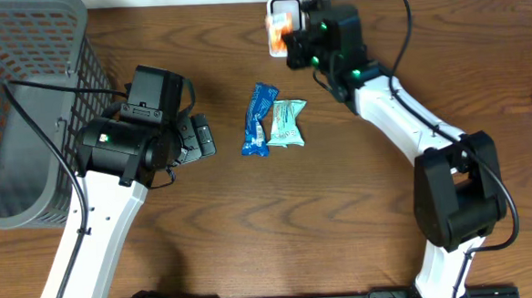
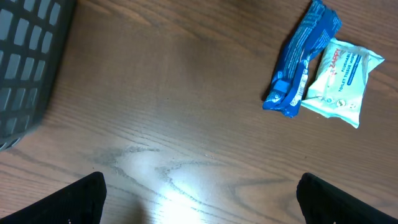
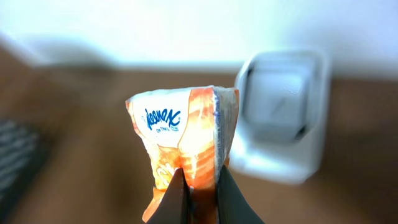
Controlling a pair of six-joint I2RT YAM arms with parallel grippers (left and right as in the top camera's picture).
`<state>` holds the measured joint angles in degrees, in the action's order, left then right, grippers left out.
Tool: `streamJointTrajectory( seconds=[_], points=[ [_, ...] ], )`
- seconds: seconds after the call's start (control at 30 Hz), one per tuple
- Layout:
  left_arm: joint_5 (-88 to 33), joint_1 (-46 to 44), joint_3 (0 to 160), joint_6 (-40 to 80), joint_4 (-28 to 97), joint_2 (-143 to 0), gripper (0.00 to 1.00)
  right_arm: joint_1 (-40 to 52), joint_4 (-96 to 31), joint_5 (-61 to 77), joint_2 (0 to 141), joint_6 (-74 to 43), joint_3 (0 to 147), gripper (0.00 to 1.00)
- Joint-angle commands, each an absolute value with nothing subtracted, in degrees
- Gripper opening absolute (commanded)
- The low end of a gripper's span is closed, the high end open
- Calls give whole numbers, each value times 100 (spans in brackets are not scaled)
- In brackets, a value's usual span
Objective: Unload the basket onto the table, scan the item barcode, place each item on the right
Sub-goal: 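Hold the Kleenex pack over the scanner with the right gripper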
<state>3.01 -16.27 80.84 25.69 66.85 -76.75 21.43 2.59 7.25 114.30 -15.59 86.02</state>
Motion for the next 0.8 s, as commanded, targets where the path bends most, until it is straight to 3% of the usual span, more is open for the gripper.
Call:
streamJointTrajectory(
  seconds=[0.0,0.13,0.23,0.37,0.53,0.77],
  points=[
    [370,-1603,8073,2622,6700,-7708,98,2589,554,-2375,11559,451,8984,1],
    [370,-1603,8073,2622,6700,-7708,98,2851,1396,-2788,12040,2751,9000,1],
    [370,-1603,8073,2622,6700,-7708,98,2904,1848,-3063,12464,3715,9000,1],
    [370,-1603,8073,2622,6700,-7708,98,2875,2300,-3286,12873,3765,9002,1],
    [370,-1603,8073,2622,6700,-7710,98,2869,2272,-3236,12993,3017,9059,1],
    [368,-1603,8073,2622,6700,-7710,98,2679,1538,-2526,13045,2915,9767,1]
  ],
)
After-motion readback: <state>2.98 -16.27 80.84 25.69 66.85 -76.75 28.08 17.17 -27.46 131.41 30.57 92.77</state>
